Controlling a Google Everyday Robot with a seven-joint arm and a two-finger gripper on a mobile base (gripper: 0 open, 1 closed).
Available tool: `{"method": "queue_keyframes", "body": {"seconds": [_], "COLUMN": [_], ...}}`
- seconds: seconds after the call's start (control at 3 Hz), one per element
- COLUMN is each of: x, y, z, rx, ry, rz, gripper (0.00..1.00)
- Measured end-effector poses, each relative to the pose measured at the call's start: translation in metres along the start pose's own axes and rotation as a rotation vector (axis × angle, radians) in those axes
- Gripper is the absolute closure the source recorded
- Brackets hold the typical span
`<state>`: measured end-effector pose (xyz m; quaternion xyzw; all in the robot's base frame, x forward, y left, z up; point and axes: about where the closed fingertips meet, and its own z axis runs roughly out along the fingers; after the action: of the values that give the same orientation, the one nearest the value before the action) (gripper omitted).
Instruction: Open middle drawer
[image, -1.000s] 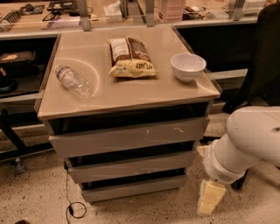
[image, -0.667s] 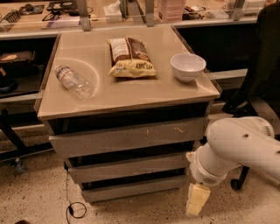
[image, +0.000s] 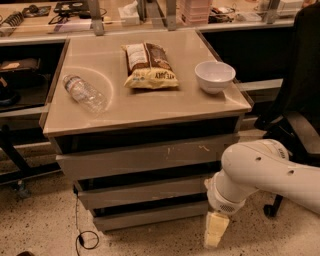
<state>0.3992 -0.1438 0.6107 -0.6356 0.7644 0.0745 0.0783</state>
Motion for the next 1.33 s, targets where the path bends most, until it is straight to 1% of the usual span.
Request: {"method": "queue_keyframes", "body": {"seconds": [0.33,0.67,1.0,1.33], "x": [0.0,-0.003,-0.003,-0.006], "y": [0.001,-0.01,-0.033,-0.057], "z": [0.004,0.039,0.073,0.097], "rx": [0.015,0.032,0.042,0.04], "ry": [-0.026,-0.037,-0.067,-0.084], "rz": [-0.003,0.007,0.035,0.047], "gripper": [0.0,0.0,0.0,0.0]}}
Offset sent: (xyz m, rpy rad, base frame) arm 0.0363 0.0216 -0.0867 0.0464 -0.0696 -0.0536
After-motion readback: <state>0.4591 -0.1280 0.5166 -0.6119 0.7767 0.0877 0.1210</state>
